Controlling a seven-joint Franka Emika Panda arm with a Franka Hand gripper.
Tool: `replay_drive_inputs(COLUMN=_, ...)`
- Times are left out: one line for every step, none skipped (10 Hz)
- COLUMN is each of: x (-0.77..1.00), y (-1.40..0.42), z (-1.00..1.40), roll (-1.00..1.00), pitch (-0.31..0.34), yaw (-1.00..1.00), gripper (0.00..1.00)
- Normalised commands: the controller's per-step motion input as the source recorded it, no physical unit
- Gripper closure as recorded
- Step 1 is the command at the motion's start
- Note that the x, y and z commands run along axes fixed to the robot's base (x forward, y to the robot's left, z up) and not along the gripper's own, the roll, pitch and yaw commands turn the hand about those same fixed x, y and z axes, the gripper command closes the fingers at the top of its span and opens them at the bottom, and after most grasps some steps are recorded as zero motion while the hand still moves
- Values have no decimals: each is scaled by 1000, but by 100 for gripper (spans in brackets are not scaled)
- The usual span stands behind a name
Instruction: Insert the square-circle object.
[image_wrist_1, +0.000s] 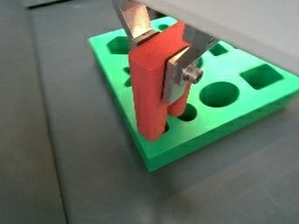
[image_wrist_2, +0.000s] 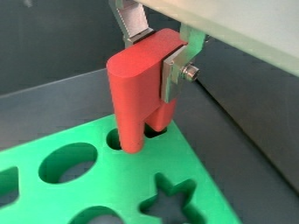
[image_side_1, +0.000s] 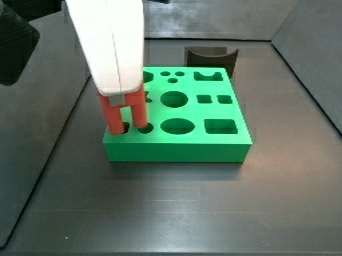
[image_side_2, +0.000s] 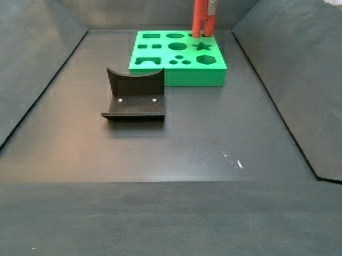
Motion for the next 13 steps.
replay_drive_inputs(x=400, y=0, z=-166, roll=169, pitch=0, yaw=-677, gripper=100)
replay_drive_inputs(x=366, y=0, z=-174, roll=200, pitch=0, yaw=-677, gripper=100)
replay_drive_inputs(x=123, y=0, z=-249, roll=131, pitch=0, yaw=-511, gripper=100)
replay_drive_inputs(x=-117, y=0, z=-311, roll=76, pitch=-14, yaw=-383, gripper=100)
replay_drive_inputs(x=-466, y=143, z=-306, roll=-56, pitch=-37, yaw=-360, gripper=100)
replay_drive_inputs(x=-540, y=134, z=-286, roll=-160, pitch=-77, yaw=-200, gripper=100)
replay_drive_inputs(x=-334, y=0, z=-191, roll=-167, pitch=-57, yaw=-120, gripper=100)
replay_drive_inputs(x=0, y=-109, z=-157, roll=-29, pitch=0, yaw=-334, gripper=100)
replay_drive_inputs(x=0, y=-191, z=-231, roll=-4, pitch=44, yaw=-886, gripper=100)
replay_drive_inputs(x=-37, y=-37, z=-183, roll=-29, pitch=33, yaw=-863, gripper=100)
replay_drive_inputs(x=-17, y=94, z=-94, roll=-107, pitch=0, yaw=-271, gripper=100)
replay_drive_inputs(x=-51, y=89, z=-31, roll=0, pitch=-19, yaw=-114, gripper=100)
replay_drive_inputs(x=-46, y=106, z=-291, roll=-94, pitch=0, yaw=0, gripper=100)
